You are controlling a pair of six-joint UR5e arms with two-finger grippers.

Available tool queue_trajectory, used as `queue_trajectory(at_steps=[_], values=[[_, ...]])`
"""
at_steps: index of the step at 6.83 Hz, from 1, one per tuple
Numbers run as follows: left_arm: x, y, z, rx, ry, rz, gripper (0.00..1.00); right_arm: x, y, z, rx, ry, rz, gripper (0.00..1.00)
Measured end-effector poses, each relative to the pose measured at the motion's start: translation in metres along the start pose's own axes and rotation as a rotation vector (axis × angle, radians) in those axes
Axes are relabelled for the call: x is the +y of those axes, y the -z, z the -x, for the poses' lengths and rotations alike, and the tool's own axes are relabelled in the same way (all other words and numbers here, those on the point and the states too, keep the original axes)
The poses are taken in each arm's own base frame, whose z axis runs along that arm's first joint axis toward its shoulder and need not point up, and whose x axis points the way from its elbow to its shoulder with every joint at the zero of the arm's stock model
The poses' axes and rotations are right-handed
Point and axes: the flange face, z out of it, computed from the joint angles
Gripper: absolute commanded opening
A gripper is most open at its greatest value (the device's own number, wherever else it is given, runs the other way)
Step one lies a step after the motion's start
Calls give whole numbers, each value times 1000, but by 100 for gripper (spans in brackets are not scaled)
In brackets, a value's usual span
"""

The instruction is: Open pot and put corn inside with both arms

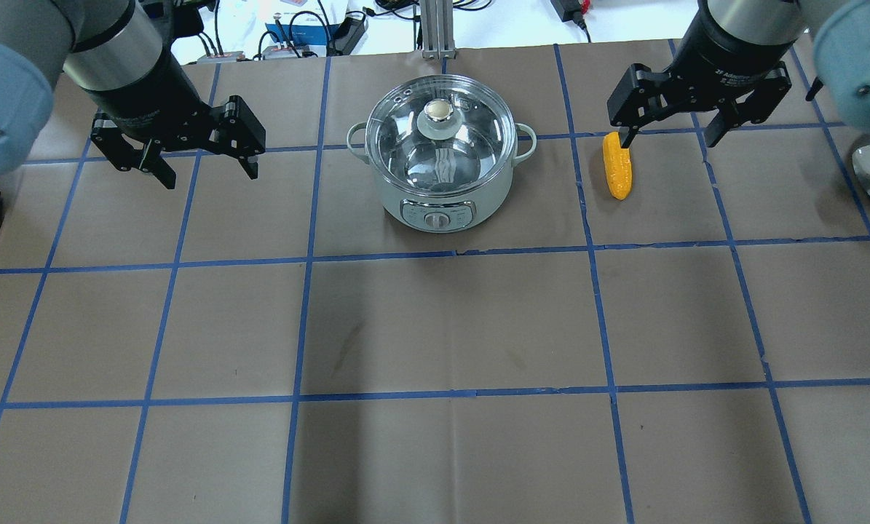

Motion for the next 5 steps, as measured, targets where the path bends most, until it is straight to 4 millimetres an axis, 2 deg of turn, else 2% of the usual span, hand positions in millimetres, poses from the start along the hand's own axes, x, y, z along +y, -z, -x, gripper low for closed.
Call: queue_trajectory(at_steps=[3,4,5], values=[[-5,0,1,-2,12,-2,100,-6,-1,-2,9,5,-19,100],[-14,4,1,-7,21,-10,100,-26,-11,-10,19,9,-40,100],[-31,11,-7,-2,34,-27,100,-59,-35,-26,30,12,-33,100]])
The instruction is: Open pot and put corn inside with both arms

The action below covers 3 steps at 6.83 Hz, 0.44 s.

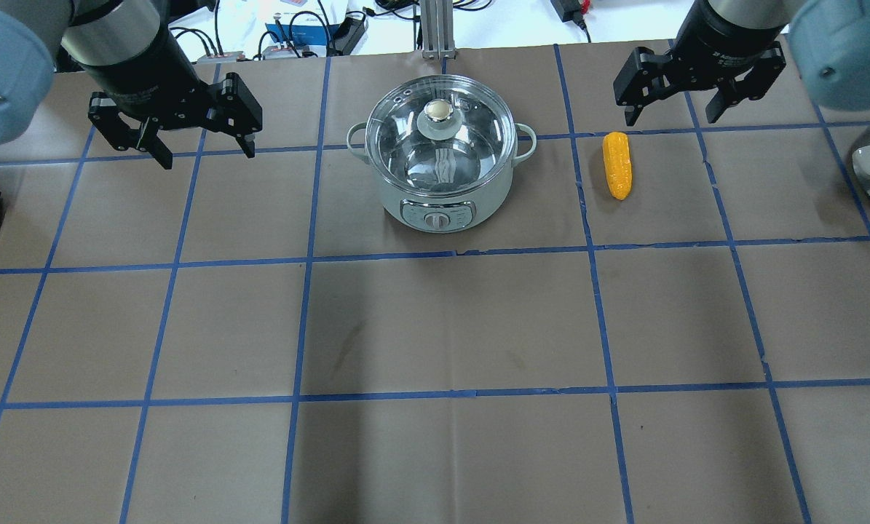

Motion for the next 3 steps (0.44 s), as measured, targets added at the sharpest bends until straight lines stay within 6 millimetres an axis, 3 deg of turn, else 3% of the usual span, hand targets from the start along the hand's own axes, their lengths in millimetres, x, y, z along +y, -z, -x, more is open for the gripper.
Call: queue_trajectory(at_steps=[1,3], values=[[-25,4,-28,15,1,-21,100,-36,-38,-18,4,3,29,97],[-88,-17,-120,43,-50,-70,100,-93,-135,-53,0,-3,60,95]])
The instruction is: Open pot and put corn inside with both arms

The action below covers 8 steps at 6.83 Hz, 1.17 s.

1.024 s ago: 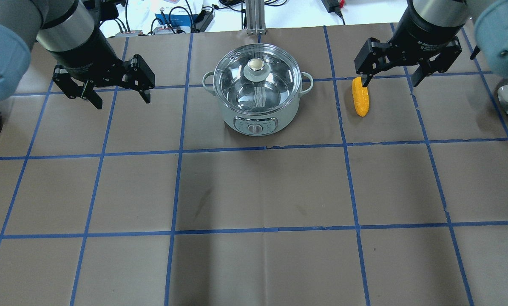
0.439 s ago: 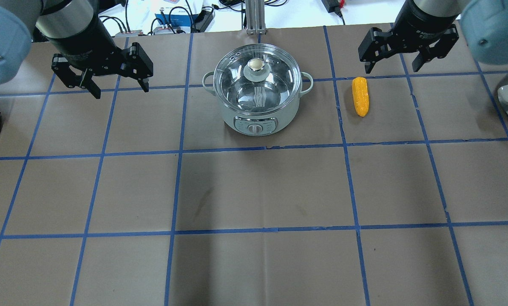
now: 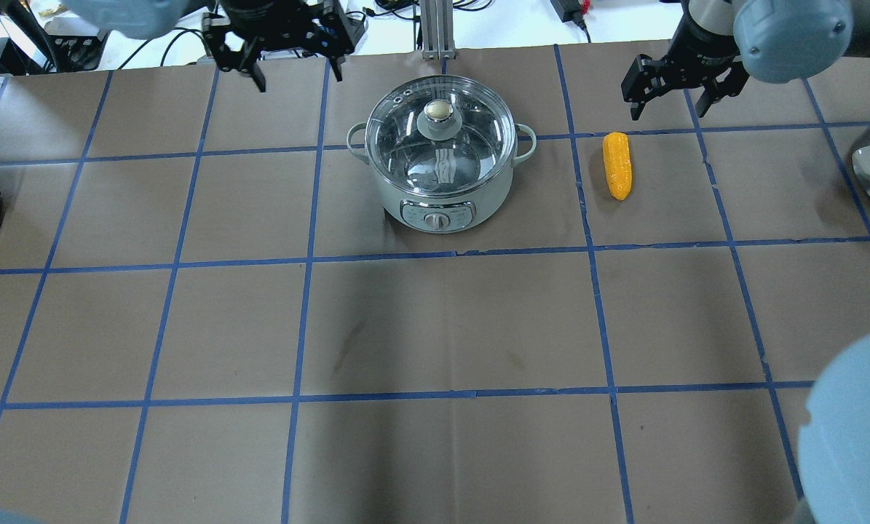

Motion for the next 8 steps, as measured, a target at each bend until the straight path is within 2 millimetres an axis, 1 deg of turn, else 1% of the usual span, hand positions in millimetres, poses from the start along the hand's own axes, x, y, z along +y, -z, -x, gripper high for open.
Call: queue_trajectory(at_steps=[1,2,3,4,5,6,7,8], values=[[-24,-27,-35,12,-17,-17,100,-21,-46,-9,-5,-6,-9,94],[-35,-59,-69,24,-24,-25,100,-35,-87,-12,-23,-9,-22,92],[-38,-89,-96,34,-31,-29,100,-40,-120,-10,-50,-9,-27,88],[-39,-112,-113,41,-37,-32,100,-40,-138,-9,-66,-8,-27,72],[-37,-125,-125,42,-43,-29,95,-39,-148,-8,-74,-9,-22,38],[-33,-132,-131,40,-48,-25,95,-37,-154,-6,-86,-11,-15,13],[-31,-136,-133,36,-50,-18,95,-35,-158,-5,-106,-15,-9,8],[-29,-141,-132,29,-50,-10,95,-34,-159,-4,-119,-20,-7,7]])
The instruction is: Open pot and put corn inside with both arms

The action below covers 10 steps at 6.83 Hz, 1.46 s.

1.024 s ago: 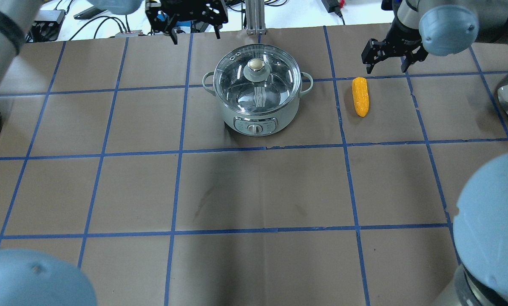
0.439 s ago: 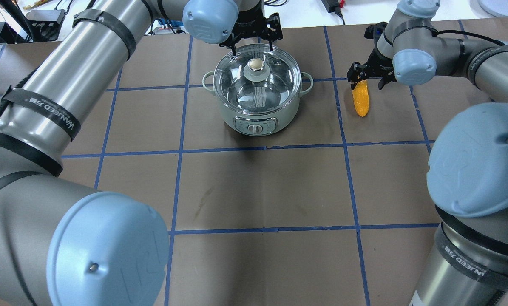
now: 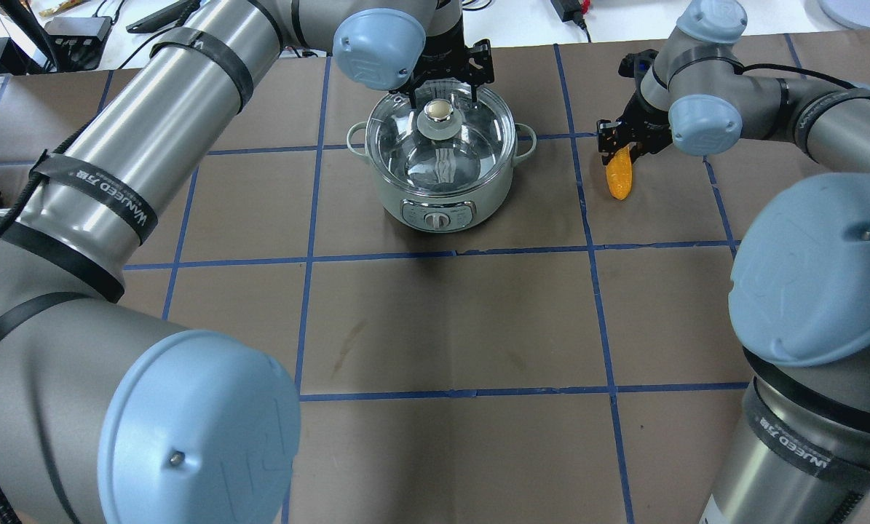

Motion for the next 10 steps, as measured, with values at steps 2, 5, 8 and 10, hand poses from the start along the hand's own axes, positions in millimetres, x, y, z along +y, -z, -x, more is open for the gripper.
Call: queue_trajectory(at_steps=[2,5,8,10], values=[[2,-6,1,-9,-1,11,59,-1,28,4,-1,-8,-18,7],[3,-7,1,-4,3,14,26,40,192,36,35,-6,-10,7],[-8,47,40,-5,21,-19,26,77,237,87,136,44,11,7],[-32,84,163,-36,41,16,26,74,220,122,137,40,6,7]])
